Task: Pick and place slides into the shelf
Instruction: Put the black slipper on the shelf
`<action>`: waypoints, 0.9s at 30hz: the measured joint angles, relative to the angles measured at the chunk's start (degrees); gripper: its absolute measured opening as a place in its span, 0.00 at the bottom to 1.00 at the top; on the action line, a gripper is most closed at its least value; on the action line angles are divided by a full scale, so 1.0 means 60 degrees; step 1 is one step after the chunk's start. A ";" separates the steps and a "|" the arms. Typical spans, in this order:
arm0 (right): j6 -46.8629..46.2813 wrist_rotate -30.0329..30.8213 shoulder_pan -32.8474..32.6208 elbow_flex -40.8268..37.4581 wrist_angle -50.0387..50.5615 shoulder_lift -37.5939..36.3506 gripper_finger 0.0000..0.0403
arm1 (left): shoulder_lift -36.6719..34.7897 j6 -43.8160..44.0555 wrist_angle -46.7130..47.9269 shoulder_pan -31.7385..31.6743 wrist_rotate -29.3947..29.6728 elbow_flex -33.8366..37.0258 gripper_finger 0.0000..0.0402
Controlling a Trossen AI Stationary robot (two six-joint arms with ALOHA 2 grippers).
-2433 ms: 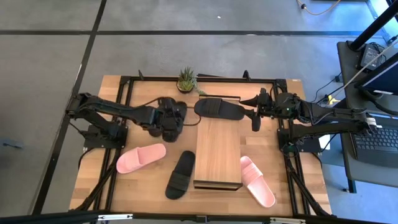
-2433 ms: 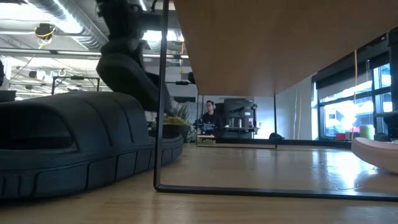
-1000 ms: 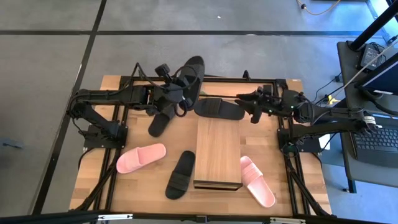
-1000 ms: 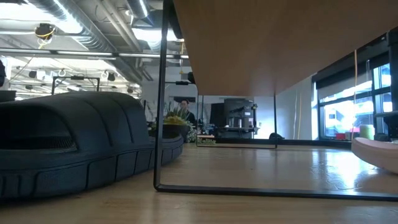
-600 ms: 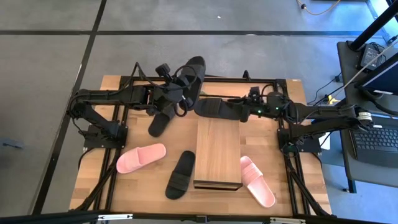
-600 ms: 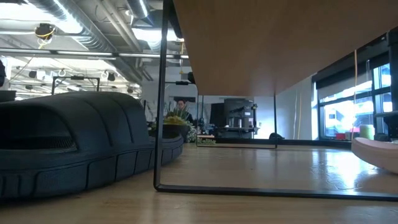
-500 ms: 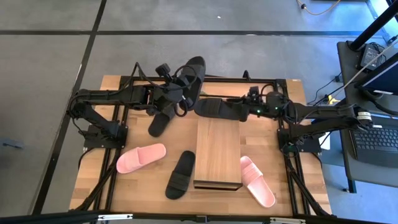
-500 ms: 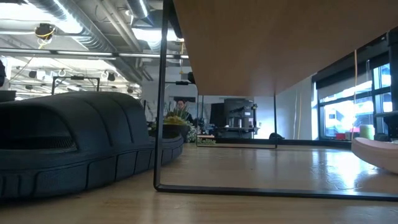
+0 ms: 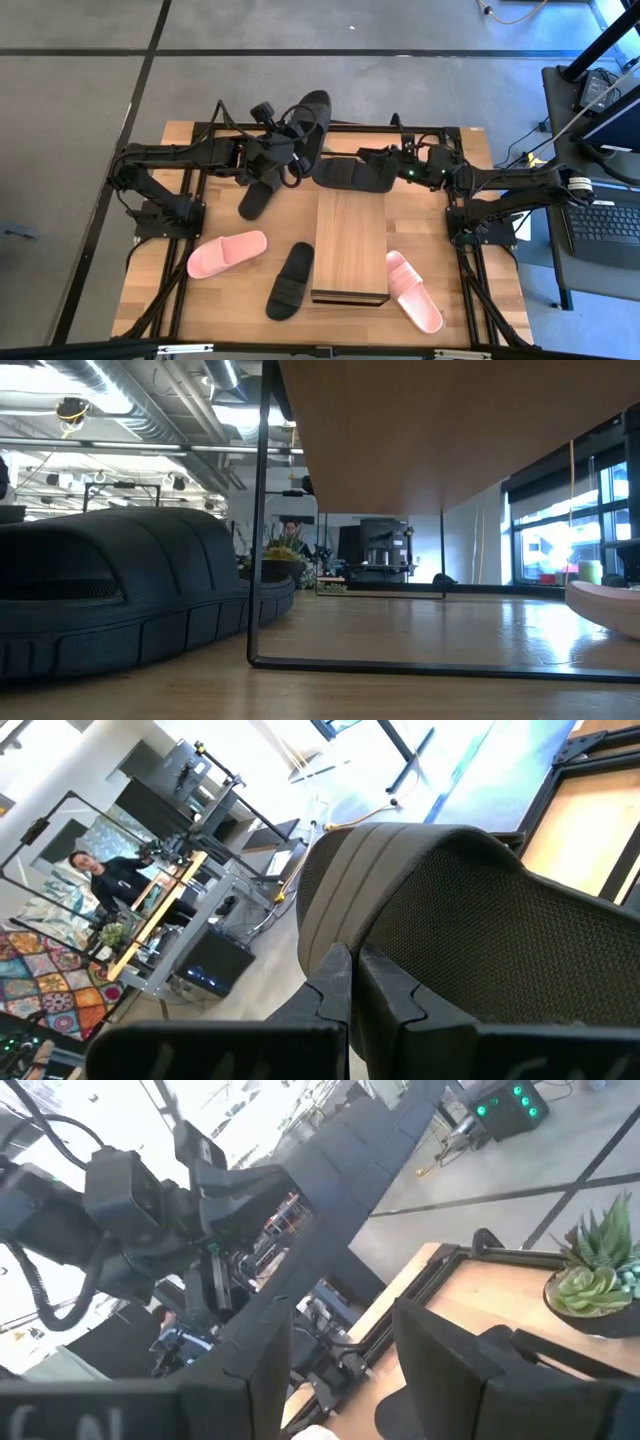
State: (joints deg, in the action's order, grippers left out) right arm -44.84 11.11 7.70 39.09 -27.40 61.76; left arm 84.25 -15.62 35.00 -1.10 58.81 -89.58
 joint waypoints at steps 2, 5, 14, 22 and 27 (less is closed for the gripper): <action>-0.0018 -0.0002 0.0000 0.0000 -0.0209 0.0207 0.43 | 0.0000 -0.0077 -0.0004 -0.0004 0.0000 0.0000 0.00; -0.0018 -0.0006 0.0000 0.0058 -0.0467 0.0499 0.43 | 0.0000 -0.0285 -0.0004 0.0000 0.0000 0.0000 0.00; 0.0318 -0.0230 0.0000 0.1202 -0.0420 0.1269 0.43 | 0.0004 -0.0602 -0.0022 -0.0157 0.0000 0.0000 0.00; 0.1306 -0.0535 -0.0004 0.1738 -0.0193 0.1595 0.45 | 0.0004 -0.0750 -0.0025 -0.0204 0.0000 0.0000 0.00; 0.1315 -0.0541 -0.0004 0.1738 -0.0178 0.1591 0.57 | 0.0004 -0.0754 -0.0024 -0.0208 0.0004 0.0000 0.00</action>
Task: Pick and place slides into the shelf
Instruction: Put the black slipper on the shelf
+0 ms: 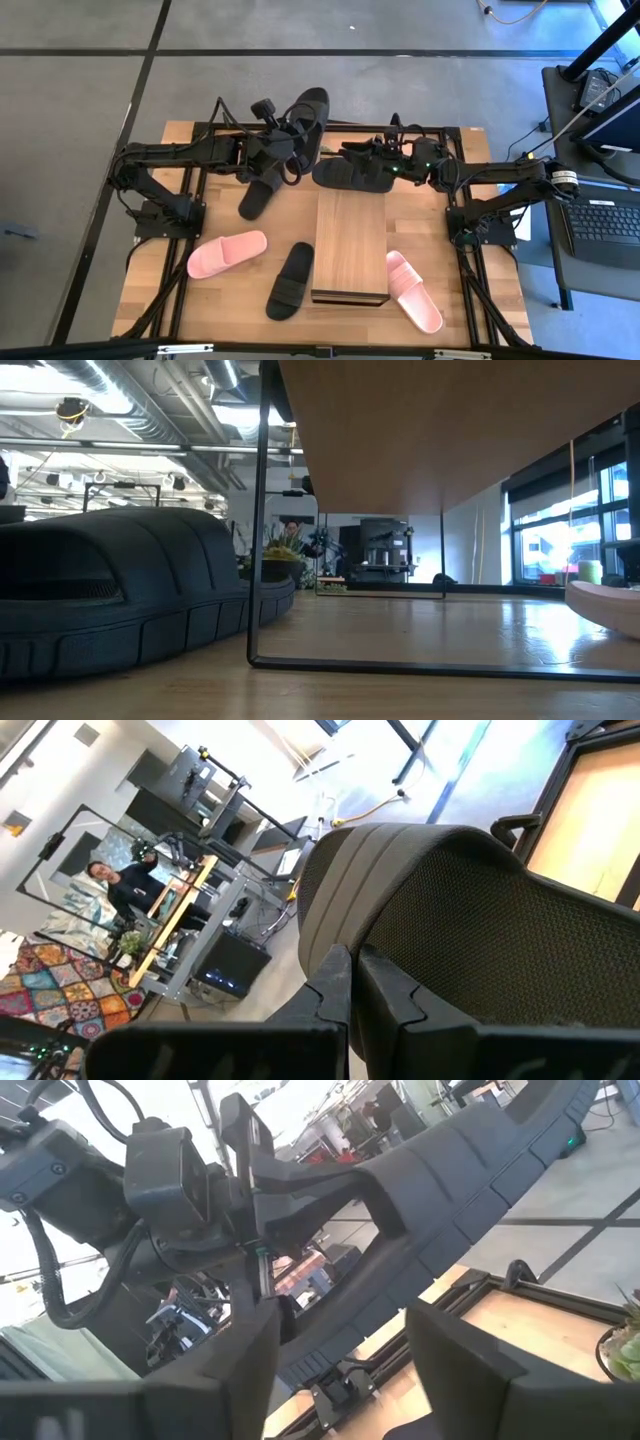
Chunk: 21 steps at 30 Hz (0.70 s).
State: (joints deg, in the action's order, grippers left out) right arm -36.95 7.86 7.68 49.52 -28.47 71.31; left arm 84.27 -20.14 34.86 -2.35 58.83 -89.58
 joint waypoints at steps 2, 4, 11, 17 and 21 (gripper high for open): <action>0.0004 0.0000 0.0000 0.0000 0.0000 0.0000 0.64 | 0.0000 0.0000 -0.0001 0.0003 -0.0001 0.0000 0.00; 0.0013 0.0000 0.0000 0.0000 0.0003 0.0000 0.71 | 0.0000 0.0001 -0.0002 0.0000 -0.0001 0.0000 0.00; 0.0188 0.0004 0.0000 0.0000 0.0008 0.0000 0.82 | 0.0000 0.0001 -0.0002 0.0000 0.0000 0.0000 0.00; -0.0607 0.0007 0.0000 0.0000 -0.0085 0.0211 0.83 | 0.0000 0.0000 -0.0022 0.0000 0.0000 0.0000 0.00; -0.1248 0.0004 0.0052 0.0000 -0.0126 0.0562 0.81 | 0.0000 -0.0199 -0.0159 0.0004 0.0095 0.0000 0.00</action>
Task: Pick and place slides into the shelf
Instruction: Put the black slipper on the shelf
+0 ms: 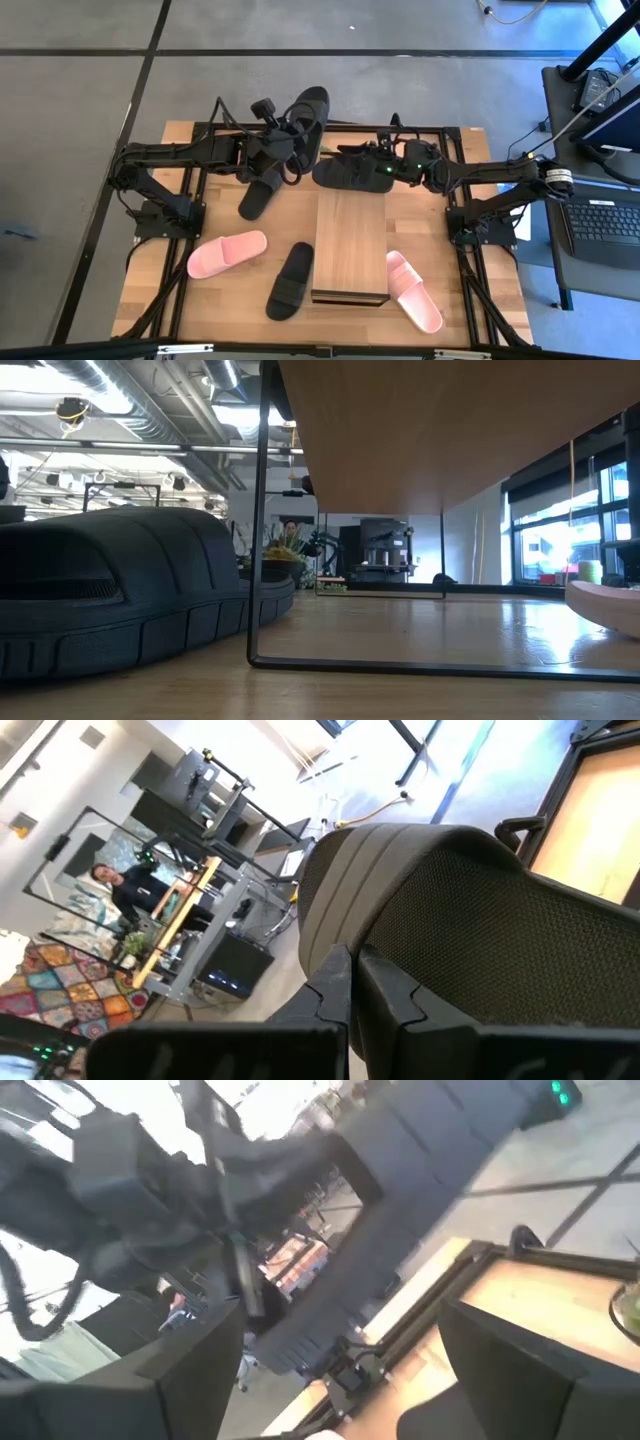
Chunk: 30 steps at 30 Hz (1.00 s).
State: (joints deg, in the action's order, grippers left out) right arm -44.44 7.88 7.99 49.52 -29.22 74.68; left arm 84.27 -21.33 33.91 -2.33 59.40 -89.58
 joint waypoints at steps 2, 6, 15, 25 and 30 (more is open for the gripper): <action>-0.0109 0.0003 0.0013 0.0000 -0.0215 0.0194 0.80 | 0.0000 -0.0307 -0.0244 -0.0002 0.0079 0.0000 0.00; -0.0154 -0.0031 0.0014 -0.0001 -0.1078 0.0453 0.79 | 0.0000 -0.0960 -0.0740 -0.0004 0.0291 0.0000 0.00; -0.0599 -0.0071 0.0014 0.0007 -0.1447 0.0594 0.79 | 0.0085 -0.1997 -0.1714 -0.0044 0.0295 -0.0007 0.00; -0.0328 -0.0285 0.0014 0.0676 -0.1362 0.0963 0.79 | 0.0610 -0.3940 -0.3566 -0.0047 0.0320 -0.0015 0.00; -0.0293 -0.0439 0.0015 0.1091 -0.0619 0.1137 0.79 | 0.0798 -0.4830 -0.4058 -0.0047 0.0561 -0.0007 0.00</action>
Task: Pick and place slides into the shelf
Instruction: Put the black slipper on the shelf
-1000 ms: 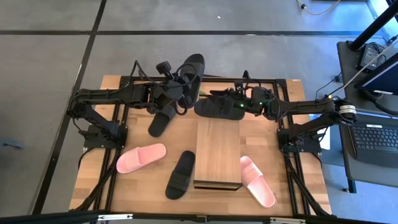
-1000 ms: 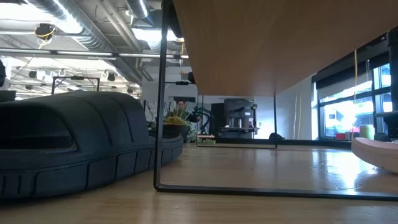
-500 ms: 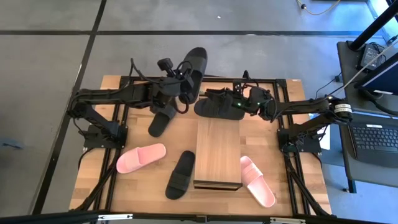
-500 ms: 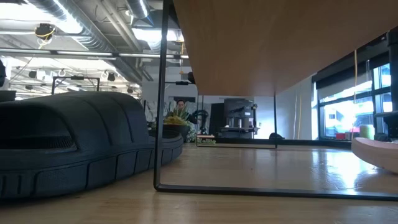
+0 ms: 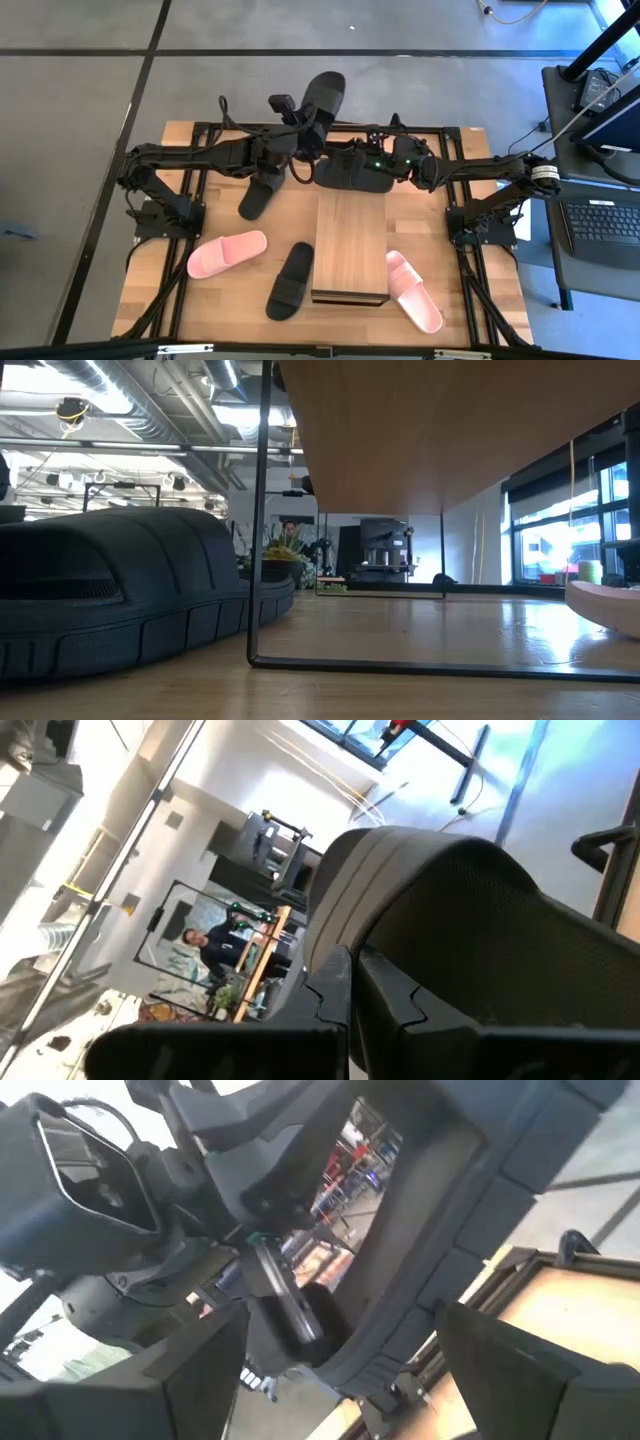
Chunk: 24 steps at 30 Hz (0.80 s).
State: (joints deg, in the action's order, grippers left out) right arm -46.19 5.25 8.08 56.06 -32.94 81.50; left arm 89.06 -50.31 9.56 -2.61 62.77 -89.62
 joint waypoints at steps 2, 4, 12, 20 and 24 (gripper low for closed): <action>-0.0007 -0.0039 0.0003 0.0053 0.0134 0.0035 0.79 | -0.0015 -0.0007 -0.0092 0.0000 -0.0115 0.0000 0.00; 0.0007 -0.0042 -0.0001 0.0057 0.0167 0.0017 0.79 | -0.0011 0.0007 -0.0136 0.0000 -0.0131 0.0000 0.00; 0.0011 0.0060 -0.0005 0.0075 0.0266 0.0009 0.79 | -0.0124 -0.0211 -0.0328 0.0055 -0.0361 0.0007 0.00; 0.0061 0.0150 0.0054 0.0075 0.0482 0.0009 0.79 | -0.0138 -0.0488 -0.0403 0.0077 -0.0077 0.0007 0.00; 0.0036 0.0115 0.0149 0.0075 0.0546 0.0009 0.79 | -0.0138 -0.0505 -0.0420 0.0132 -0.0015 0.0011 0.00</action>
State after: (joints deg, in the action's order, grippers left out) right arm -45.98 5.94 8.98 56.51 -29.66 81.56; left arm 88.23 -53.34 7.04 -1.82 62.67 -89.56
